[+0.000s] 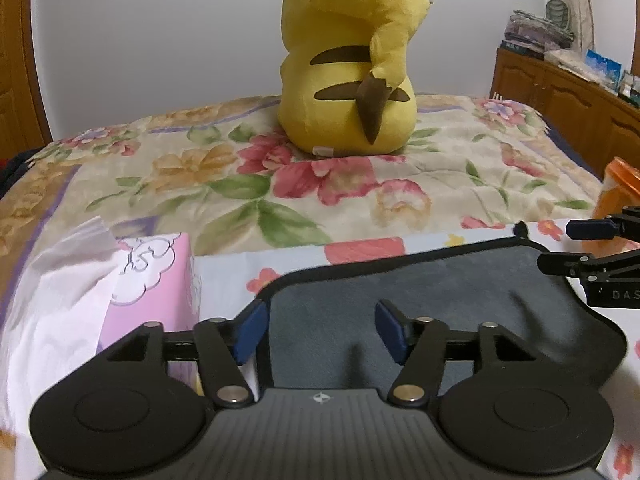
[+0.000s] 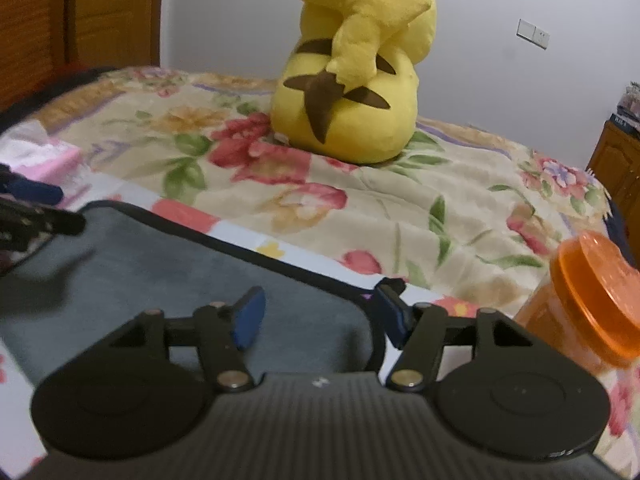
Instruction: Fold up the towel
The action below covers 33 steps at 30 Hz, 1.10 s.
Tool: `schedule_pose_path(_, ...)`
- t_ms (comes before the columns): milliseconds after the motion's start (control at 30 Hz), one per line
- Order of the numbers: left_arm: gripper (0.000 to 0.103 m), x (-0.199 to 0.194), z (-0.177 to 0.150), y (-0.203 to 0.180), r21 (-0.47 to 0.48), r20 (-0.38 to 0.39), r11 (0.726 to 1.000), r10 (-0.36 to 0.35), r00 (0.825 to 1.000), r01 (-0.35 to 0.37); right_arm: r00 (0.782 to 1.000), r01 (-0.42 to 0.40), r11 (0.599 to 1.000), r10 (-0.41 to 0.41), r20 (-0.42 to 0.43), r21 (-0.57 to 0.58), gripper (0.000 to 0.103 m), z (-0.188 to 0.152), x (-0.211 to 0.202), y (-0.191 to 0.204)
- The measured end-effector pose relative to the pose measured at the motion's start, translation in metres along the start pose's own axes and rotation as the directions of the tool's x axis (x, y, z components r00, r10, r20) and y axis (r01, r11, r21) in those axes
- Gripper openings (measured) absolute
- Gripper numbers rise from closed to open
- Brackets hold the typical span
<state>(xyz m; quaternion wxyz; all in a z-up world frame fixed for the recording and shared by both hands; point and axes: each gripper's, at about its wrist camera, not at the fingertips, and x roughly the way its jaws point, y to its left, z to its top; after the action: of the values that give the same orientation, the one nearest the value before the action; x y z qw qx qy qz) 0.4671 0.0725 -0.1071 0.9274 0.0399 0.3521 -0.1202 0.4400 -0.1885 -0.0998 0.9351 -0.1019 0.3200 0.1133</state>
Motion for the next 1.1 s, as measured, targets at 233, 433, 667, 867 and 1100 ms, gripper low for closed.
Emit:
schedule_pose_path(233,0.083,-0.05,-0.006,-0.012,0.002,0.016,1.0,-0.012,1.0,0.012,0.999,-0.031,0.997,0.028,0.047,0.073,0.067,-0.005,-0.057,0.007)
schedule_pose_path(433,0.098,-0.108,-0.005,-0.025,0.008,0.056,1.0,-0.004,0.998,0.003,0.994,-0.042,0.993,0.031,0.1,0.107,0.092,0.0,-0.116,0.013)
schedule_pose_path(667,0.103,-0.173,0.001,-0.043,0.038,0.104,0.999,-0.009,0.995,0.005,0.99,-0.054,0.993,0.039,0.134,0.107,0.103,0.009,-0.17,0.019)
schedule_pose_path(867,0.103,-0.22,0.007,-0.061,0.063,0.134,0.998,0.0,0.991,-0.009,0.988,-0.047,0.989,0.026,0.152,0.137,0.103,0.01,-0.207,0.018)
schedule_pose_path(1100,0.103,-0.272,0.003,-0.081,0.084,0.146,0.996,0.027,0.989,-0.039,0.987,-0.027,0.985,-0.001,0.16,0.171,0.103,0.007,-0.249,0.014)
